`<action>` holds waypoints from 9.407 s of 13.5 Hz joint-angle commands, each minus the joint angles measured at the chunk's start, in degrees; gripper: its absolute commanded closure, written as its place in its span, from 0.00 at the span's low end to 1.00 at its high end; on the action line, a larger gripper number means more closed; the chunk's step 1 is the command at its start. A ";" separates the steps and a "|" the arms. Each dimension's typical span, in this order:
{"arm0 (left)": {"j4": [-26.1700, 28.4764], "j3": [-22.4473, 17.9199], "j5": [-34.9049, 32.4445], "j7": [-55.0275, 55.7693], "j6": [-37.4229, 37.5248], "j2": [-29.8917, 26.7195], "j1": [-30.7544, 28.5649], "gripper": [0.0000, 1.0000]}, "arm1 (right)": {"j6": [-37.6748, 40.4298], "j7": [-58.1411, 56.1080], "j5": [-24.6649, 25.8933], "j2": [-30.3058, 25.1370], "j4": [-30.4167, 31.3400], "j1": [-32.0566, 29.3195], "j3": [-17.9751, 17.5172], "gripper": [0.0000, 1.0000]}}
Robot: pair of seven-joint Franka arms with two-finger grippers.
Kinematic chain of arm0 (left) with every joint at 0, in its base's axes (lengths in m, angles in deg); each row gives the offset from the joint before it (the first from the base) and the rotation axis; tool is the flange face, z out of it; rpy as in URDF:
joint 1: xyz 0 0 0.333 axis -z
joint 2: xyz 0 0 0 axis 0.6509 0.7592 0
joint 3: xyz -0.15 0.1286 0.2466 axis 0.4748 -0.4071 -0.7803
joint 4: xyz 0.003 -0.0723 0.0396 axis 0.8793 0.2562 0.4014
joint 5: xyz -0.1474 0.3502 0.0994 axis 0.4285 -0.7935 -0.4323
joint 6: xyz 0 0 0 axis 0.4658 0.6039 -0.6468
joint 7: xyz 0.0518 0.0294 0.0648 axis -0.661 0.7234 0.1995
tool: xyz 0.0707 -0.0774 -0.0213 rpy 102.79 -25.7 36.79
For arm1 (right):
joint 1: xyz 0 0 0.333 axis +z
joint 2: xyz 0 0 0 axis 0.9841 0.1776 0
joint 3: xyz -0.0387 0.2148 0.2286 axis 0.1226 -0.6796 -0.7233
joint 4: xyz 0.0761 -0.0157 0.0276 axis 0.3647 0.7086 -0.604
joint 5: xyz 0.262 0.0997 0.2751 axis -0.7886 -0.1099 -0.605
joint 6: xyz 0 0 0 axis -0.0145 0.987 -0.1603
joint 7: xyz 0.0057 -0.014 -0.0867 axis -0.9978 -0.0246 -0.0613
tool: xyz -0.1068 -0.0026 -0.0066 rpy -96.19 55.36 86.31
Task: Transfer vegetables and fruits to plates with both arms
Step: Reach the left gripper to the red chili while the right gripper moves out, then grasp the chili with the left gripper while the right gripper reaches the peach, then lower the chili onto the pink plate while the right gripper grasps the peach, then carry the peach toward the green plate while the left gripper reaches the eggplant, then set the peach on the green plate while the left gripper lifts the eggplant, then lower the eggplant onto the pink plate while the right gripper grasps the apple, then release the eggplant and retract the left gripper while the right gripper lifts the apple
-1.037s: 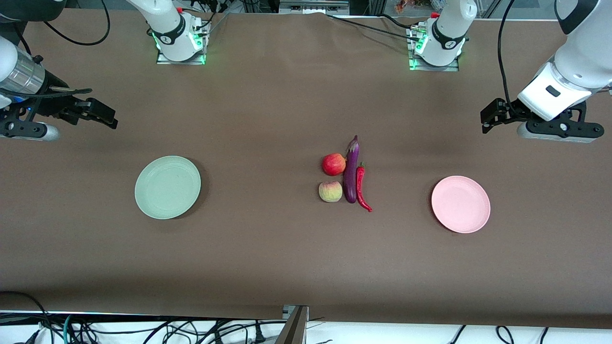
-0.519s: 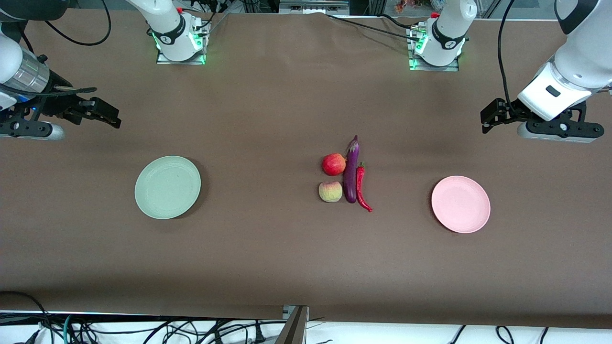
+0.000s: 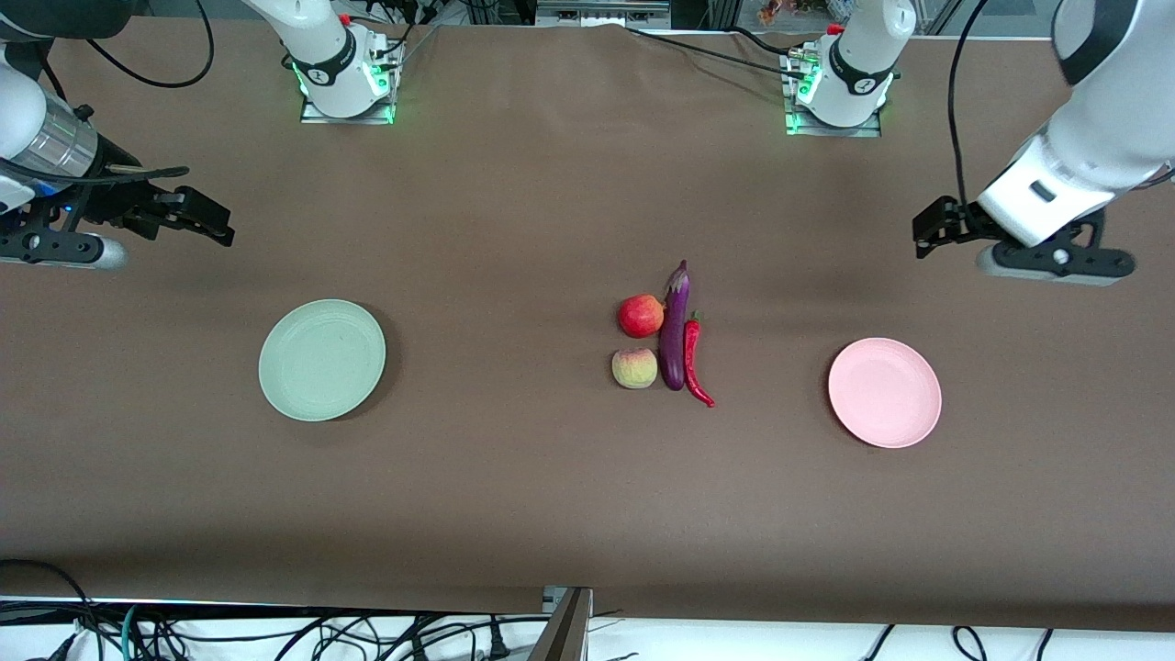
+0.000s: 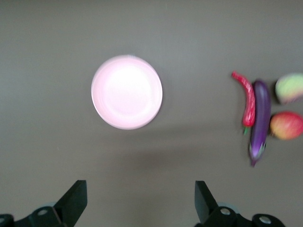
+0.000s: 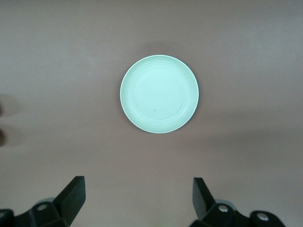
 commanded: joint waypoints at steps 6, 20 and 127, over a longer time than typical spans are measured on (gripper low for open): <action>-4.49 0.75 2.60 14.89 -3.11 16.21 3.18 0.00 | 0.82 0.72 -0.33 -0.07 -0.59 0.06 -0.18 0.00; -20.94 0.66 9.47 51.93 -30.18 49.19 15.41 0.00 | -0.76 0.01 -1.12 0.45 -0.59 -0.03 -0.10 0.00; -23.14 5.76 -9.35 -0.98 -7.09 28.49 -4.62 0.00 | -45.23 94.58 -16.60 48.44 -16.06 50.16 10.63 0.01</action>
